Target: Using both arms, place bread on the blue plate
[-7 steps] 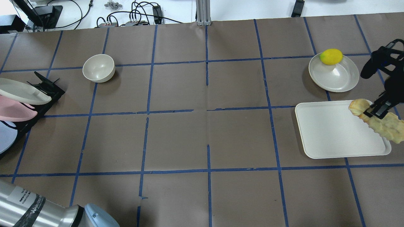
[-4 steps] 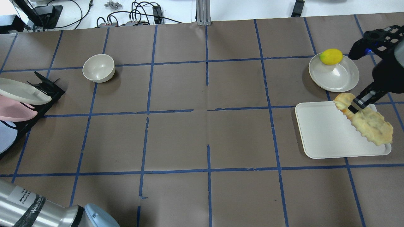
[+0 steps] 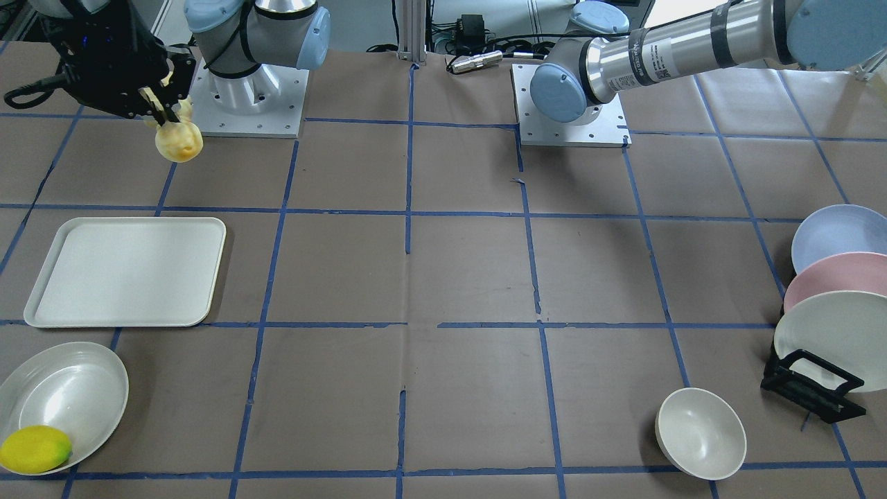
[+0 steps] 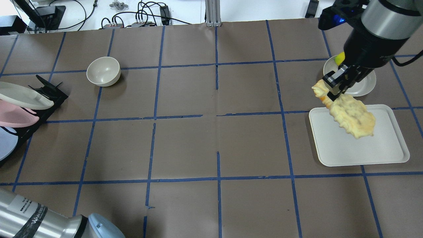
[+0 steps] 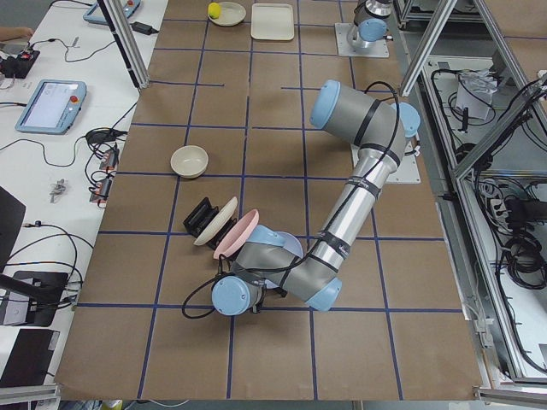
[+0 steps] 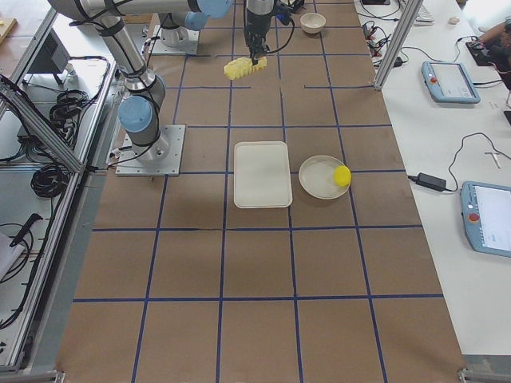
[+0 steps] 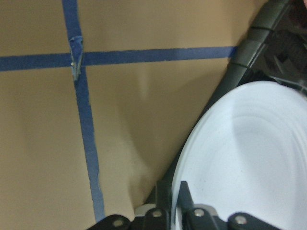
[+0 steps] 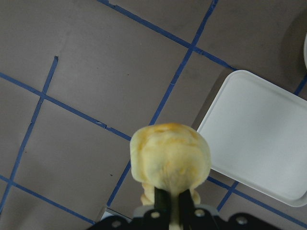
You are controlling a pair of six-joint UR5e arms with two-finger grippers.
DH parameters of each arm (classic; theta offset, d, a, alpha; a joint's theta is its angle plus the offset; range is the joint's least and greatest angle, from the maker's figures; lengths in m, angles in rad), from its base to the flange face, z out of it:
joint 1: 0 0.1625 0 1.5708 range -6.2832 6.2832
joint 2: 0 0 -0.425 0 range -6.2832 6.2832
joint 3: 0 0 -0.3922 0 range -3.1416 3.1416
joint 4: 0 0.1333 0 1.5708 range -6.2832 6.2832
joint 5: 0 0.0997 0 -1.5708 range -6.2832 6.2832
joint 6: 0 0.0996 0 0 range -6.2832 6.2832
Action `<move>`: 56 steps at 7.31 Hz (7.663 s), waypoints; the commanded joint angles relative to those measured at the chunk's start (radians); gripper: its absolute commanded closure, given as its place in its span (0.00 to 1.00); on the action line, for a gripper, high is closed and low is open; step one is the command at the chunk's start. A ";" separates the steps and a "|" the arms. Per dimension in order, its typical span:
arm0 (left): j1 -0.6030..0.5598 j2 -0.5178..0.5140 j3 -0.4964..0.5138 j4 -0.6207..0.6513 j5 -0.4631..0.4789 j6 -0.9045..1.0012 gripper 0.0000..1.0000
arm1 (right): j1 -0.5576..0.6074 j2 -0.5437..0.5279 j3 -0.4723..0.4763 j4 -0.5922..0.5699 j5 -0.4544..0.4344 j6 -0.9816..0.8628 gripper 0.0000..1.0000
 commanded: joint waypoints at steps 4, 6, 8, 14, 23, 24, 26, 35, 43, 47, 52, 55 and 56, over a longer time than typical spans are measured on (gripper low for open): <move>0.023 0.110 0.031 -0.124 0.021 0.046 0.86 | 0.040 0.028 -0.007 0.012 -0.001 0.040 0.81; 0.042 0.216 0.058 -0.307 0.023 0.064 0.86 | 0.040 0.028 -0.005 0.013 -0.001 0.038 0.80; 0.020 0.325 0.009 -0.433 0.023 0.049 0.86 | 0.035 0.028 -0.005 0.016 -0.001 0.031 0.79; -0.476 0.580 -0.541 -0.220 -0.194 -0.403 0.89 | 0.035 0.028 -0.005 0.015 -0.001 0.031 0.79; -1.023 0.425 -0.760 0.409 -0.469 -1.097 0.87 | 0.031 0.031 -0.005 0.018 -0.011 0.024 0.78; -1.047 0.418 -0.777 0.454 -0.471 -1.149 0.87 | 0.031 0.031 -0.005 0.018 -0.012 0.023 0.78; -1.084 0.440 -0.845 0.557 -0.443 -1.163 0.67 | 0.031 0.031 -0.005 0.018 -0.012 0.023 0.78; -0.995 0.762 -0.567 0.068 -0.121 -1.160 0.00 | 0.337 0.395 -0.142 -0.253 -0.003 0.376 0.77; -1.052 0.813 -0.528 0.027 0.037 -1.153 0.00 | 0.469 0.633 -0.189 -0.430 -0.012 0.439 0.04; -1.051 0.812 -0.531 0.027 0.031 -1.153 0.00 | 0.335 0.434 -0.093 -0.413 -0.092 0.243 0.06; -1.046 0.798 -0.499 -0.029 -0.001 -1.144 0.00 | -0.093 -0.043 0.168 -0.239 0.032 0.103 0.01; -1.014 0.793 -0.467 -0.037 -0.009 -1.059 0.00 | -0.131 -0.005 0.010 -0.058 0.043 0.156 0.01; -1.017 0.799 -0.478 -0.030 -0.001 -1.060 0.00 | -0.094 -0.003 0.012 -0.059 0.040 0.162 0.01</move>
